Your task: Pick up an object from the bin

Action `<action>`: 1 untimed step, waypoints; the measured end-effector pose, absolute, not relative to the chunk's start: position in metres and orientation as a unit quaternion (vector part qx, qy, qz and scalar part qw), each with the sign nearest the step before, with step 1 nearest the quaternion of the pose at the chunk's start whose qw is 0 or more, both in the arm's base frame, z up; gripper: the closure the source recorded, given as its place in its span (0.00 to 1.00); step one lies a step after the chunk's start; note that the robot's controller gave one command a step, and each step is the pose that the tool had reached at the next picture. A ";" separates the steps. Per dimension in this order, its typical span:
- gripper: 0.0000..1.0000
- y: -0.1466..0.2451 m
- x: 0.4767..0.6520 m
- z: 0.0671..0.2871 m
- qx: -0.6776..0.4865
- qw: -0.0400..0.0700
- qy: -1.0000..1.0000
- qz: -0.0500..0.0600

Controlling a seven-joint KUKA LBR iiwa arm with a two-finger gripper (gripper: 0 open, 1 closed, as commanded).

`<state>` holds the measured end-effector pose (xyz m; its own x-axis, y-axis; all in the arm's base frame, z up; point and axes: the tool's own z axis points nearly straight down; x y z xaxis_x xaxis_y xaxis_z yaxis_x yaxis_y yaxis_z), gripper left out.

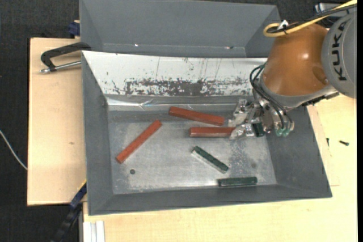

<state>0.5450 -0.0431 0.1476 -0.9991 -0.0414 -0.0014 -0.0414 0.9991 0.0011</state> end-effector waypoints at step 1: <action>1.00 -0.039 0.547 0.187 -0.020 0.001 1.000 0.001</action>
Offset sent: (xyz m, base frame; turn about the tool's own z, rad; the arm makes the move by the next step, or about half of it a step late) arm -0.0044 0.0043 0.0682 -0.0085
